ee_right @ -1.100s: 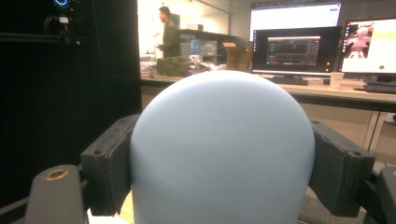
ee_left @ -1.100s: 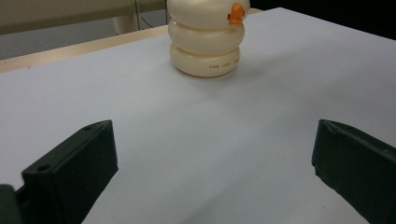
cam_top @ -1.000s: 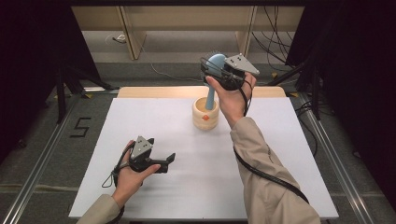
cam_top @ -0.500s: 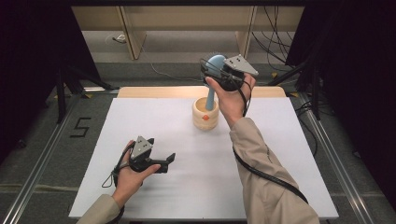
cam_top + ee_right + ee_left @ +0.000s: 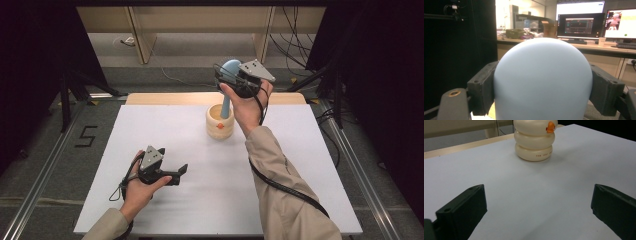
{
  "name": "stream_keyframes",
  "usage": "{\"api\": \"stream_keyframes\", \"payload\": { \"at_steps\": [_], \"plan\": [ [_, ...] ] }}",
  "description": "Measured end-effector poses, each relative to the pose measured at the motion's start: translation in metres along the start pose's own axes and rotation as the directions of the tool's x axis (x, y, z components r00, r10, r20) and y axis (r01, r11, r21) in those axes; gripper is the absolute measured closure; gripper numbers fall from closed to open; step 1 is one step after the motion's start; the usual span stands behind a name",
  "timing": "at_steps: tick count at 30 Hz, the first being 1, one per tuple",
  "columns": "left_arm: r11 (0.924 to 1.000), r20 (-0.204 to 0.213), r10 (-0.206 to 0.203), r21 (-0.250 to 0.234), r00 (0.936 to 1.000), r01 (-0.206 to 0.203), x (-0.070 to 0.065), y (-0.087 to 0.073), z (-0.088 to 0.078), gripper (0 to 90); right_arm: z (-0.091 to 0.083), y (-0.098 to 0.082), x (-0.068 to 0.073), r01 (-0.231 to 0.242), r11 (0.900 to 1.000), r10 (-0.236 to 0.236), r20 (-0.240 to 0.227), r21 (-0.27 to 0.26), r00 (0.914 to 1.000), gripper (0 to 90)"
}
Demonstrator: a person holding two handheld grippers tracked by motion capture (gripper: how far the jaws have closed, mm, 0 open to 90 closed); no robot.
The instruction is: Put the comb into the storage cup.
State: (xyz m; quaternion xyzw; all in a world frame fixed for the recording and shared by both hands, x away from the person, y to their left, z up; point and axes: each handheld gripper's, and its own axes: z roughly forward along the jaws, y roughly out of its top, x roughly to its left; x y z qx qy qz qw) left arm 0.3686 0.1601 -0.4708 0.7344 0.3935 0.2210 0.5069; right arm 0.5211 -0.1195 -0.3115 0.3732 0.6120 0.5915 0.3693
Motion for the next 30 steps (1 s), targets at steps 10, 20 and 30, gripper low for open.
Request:
{"api": "stream_keyframes", "payload": {
  "at_steps": [10,20,30],
  "plan": [
    [1.0,0.001,0.001,0.001,1.0,-0.001,-0.0001,0.0,-0.0004,0.0,0.003,-0.0025,-0.0002,-0.001,1.0,0.001,0.008,0.004,1.0,20.3],
    [1.0,0.001,-0.002,0.0,1.0,0.002,-0.0002,-0.0001,-0.0001,0.0,0.0053,-0.0054,-0.0004,-0.005,1.0,0.005,0.009,0.009,0.9999,20.3],
    [1.0,0.001,-0.001,-0.001,1.0,0.001,-0.0001,0.0,-0.0003,0.0,0.0075,-0.0061,0.0013,-0.01,1.0,0.01,0.005,0.006,0.9999,20.3]
  ]
}}
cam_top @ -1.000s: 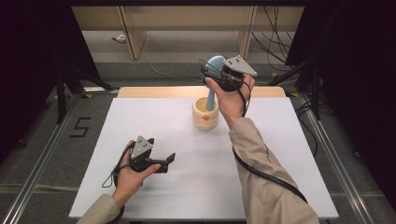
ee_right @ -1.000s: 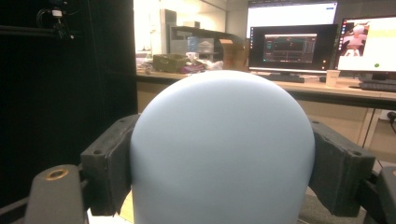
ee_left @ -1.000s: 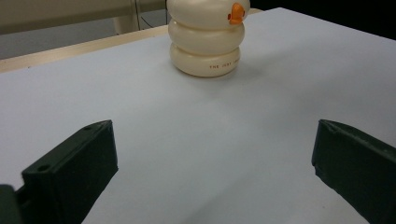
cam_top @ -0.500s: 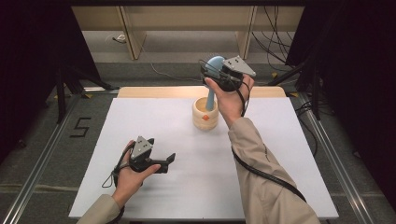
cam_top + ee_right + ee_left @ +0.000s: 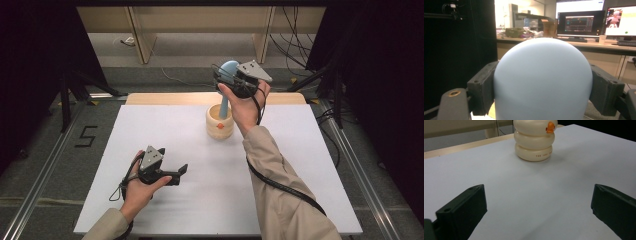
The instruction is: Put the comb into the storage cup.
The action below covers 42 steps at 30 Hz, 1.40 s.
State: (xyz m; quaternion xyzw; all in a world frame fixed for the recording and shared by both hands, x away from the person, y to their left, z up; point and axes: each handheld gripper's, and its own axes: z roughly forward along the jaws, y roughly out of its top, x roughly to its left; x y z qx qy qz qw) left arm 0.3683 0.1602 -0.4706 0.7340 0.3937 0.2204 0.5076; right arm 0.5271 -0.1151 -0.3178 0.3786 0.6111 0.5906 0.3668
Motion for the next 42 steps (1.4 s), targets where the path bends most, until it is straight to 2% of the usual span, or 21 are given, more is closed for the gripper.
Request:
{"api": "stream_keyframes", "payload": {
  "at_steps": [42],
  "plan": [
    [1.0,0.002,0.004,0.004,1.0,-0.004,0.0,-0.001,0.001,0.0,0.007,-0.017,-0.002,0.013,0.999,-0.013,0.017,0.03,0.9998,20.3]
  ]
}}
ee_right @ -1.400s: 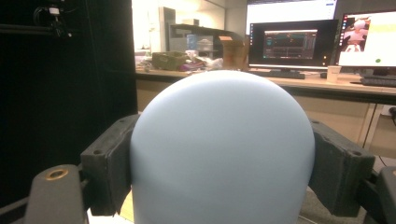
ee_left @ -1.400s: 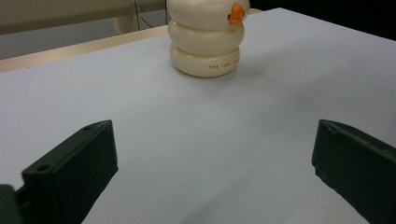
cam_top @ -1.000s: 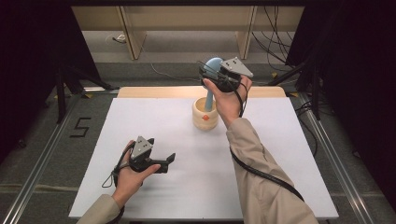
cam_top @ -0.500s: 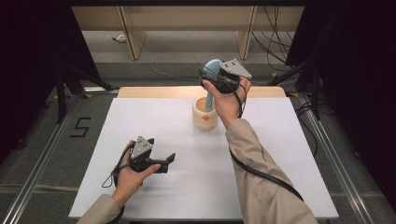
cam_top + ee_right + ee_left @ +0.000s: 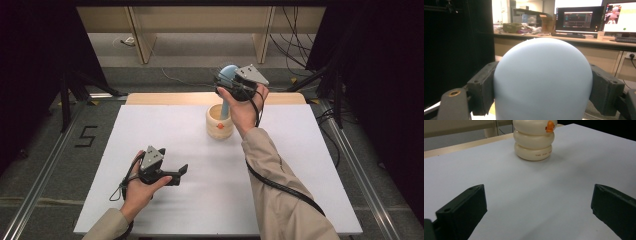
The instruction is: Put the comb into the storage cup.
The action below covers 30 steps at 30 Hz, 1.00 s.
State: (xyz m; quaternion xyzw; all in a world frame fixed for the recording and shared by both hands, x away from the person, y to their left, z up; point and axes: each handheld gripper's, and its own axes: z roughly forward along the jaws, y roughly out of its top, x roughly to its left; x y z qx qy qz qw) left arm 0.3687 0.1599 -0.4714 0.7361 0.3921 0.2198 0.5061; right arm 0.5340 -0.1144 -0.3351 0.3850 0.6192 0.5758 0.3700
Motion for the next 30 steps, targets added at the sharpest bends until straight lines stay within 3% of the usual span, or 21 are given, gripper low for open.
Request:
{"api": "stream_keyframes", "payload": {
  "at_steps": [30],
  "plan": [
    [1.0,0.001,-0.002,-0.003,1.0,0.002,-0.0002,0.0002,0.0,0.0,0.004,-0.0066,0.0008,0.002,1.0,-0.002,-0.004,0.013,1.0,20.2]
  ]
}}
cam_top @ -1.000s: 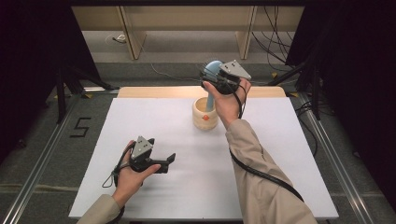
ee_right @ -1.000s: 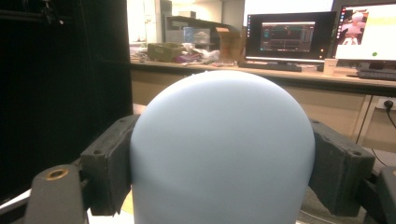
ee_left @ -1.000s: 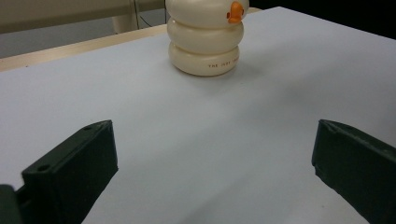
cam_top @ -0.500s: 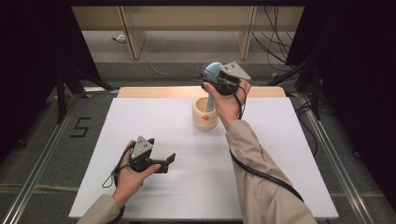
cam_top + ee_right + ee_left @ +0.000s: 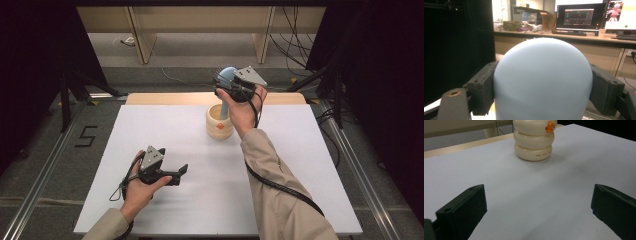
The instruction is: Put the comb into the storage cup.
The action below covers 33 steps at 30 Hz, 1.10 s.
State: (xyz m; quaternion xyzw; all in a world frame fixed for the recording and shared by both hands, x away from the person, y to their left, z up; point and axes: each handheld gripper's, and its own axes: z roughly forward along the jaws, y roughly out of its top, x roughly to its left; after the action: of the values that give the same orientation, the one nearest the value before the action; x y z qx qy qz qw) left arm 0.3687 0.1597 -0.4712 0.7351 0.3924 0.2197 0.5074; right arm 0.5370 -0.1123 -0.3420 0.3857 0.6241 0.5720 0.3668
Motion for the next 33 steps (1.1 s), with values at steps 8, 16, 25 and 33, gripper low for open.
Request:
{"api": "stream_keyframes", "payload": {
  "at_steps": [8,16,25,33],
  "plan": [
    [1.0,0.0,0.0,0.001,1.0,0.0,0.0002,-0.0001,0.0,0.0,0.001,-0.0015,0.0012,-0.004,1.0,0.004,-0.003,0.001,1.0,20.3],
    [1.0,0.0,0.001,0.002,1.0,-0.001,0.0002,-0.0002,0.0001,0.0,0.0016,-0.0026,0.0022,0.001,1.0,-0.001,-0.005,0.003,1.0,20.3],
    [1.0,0.0,0.0,0.004,1.0,0.0,0.0002,-0.0005,0.0005,0.0,0.002,-0.0056,0.0023,0.004,1.0,-0.004,-0.004,0.008,1.0,20.3],
    [1.0,0.002,-0.003,0.006,1.0,0.003,0.0005,-0.001,0.0011,0.0,0.0024,-0.0088,0.0023,0.001,1.0,-0.001,-0.006,0.014,1.0,20.3]
  ]
}}
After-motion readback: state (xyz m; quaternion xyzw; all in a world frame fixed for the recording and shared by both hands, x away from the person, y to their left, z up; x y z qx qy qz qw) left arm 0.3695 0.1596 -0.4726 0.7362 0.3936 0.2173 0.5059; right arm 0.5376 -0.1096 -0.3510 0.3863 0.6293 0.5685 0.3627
